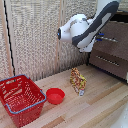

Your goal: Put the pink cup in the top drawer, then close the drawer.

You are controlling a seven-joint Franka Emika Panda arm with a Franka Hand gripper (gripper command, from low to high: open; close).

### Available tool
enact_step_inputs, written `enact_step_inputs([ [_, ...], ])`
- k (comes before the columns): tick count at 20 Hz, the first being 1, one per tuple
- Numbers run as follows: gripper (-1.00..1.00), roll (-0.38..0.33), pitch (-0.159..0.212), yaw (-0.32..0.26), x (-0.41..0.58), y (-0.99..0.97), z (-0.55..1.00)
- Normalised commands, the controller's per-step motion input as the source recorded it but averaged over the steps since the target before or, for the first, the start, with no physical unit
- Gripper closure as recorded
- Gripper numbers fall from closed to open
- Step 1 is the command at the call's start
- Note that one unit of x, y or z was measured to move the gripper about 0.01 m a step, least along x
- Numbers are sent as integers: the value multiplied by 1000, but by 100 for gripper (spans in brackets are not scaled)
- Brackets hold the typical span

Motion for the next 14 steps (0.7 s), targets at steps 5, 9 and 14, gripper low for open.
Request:
enact_step_inputs([
  [5, 100, 39, 112, 53, 2, -655, 362],
  [9, 100, 14, 80, 51, 0, -800, 443],
  [14, 100, 0, 46, 24, 30, -813, 483],
])
